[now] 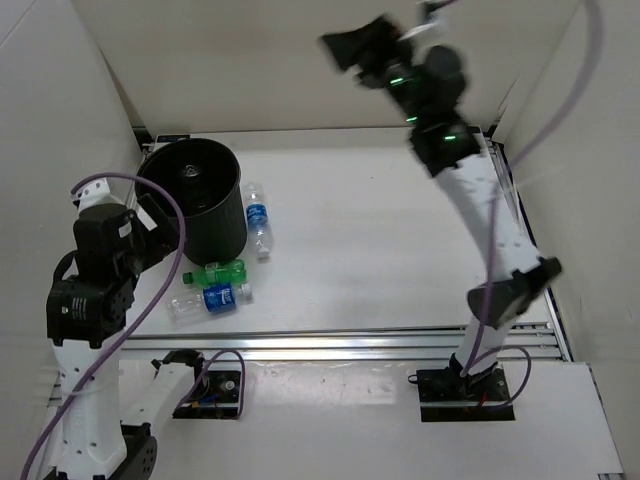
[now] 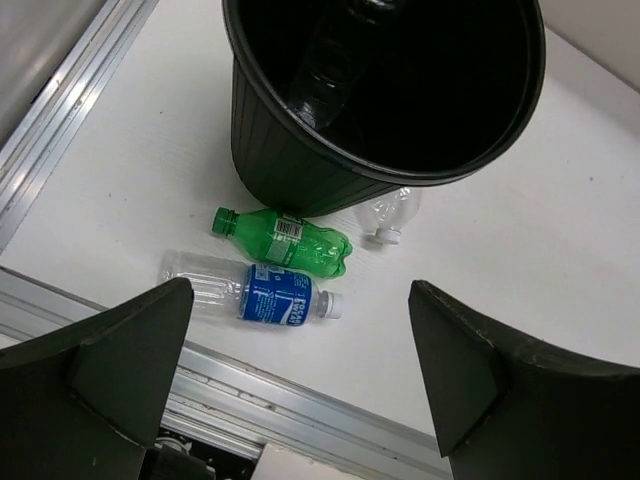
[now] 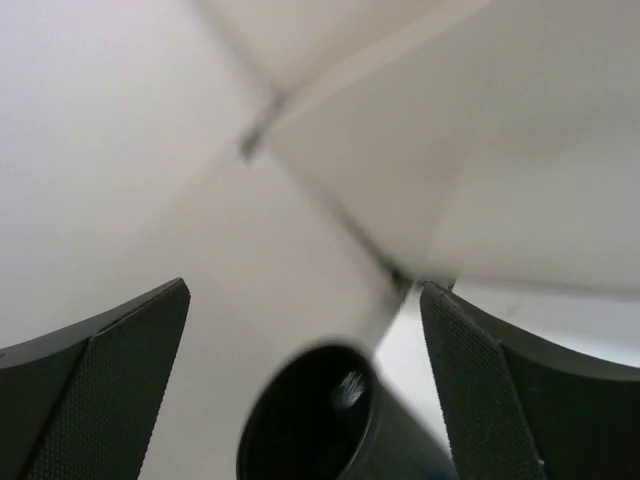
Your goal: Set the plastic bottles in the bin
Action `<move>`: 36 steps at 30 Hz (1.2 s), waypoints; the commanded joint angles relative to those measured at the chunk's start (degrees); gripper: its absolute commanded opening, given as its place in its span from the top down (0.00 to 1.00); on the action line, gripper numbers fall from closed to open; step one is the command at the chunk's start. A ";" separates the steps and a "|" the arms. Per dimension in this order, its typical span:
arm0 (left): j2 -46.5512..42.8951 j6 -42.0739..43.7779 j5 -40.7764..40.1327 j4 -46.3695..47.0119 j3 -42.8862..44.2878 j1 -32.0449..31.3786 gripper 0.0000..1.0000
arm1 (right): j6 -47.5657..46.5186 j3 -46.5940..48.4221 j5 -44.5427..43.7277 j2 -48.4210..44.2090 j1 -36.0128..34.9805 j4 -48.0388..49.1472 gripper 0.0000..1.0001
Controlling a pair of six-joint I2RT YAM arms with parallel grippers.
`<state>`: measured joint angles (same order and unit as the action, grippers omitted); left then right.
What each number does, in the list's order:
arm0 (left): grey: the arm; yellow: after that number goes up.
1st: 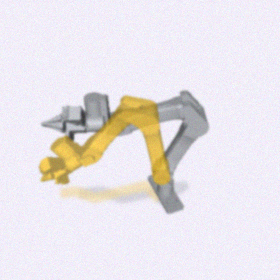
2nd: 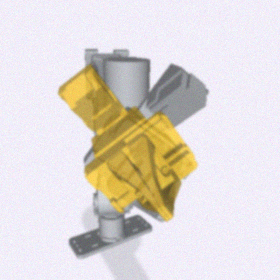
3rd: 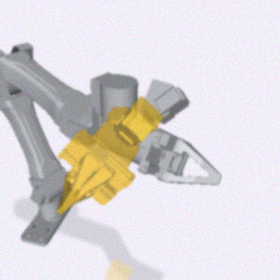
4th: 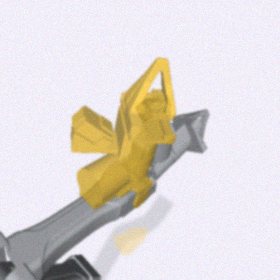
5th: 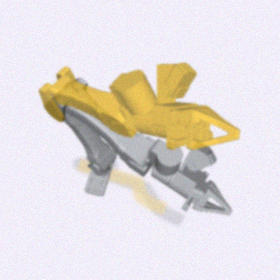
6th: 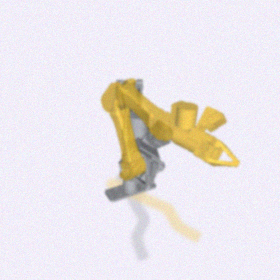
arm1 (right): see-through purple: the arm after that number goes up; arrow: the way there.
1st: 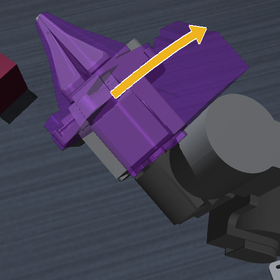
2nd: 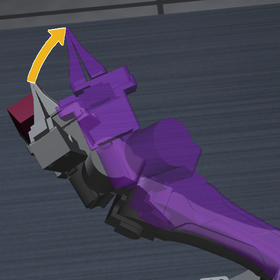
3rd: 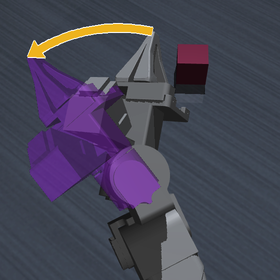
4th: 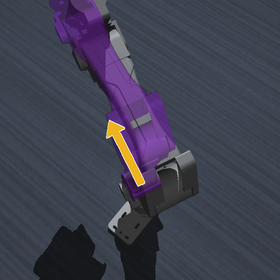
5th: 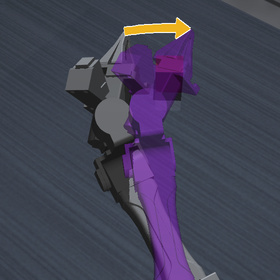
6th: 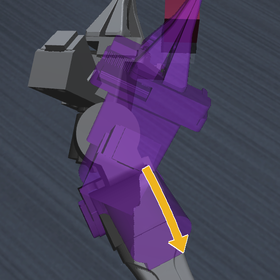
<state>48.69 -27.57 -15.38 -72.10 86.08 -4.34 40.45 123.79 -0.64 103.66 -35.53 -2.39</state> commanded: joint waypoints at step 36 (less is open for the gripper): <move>0.01 -21.56 0.35 -4.98 -11.02 -0.23 0.00 | 23.79 12.88 48.36 59.12 1.43 -9.74 0.00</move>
<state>49.23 -48.60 -12.93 -74.72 73.23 -4.36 61.06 134.85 49.23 158.17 -33.28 -11.18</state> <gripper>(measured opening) 1.000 0.998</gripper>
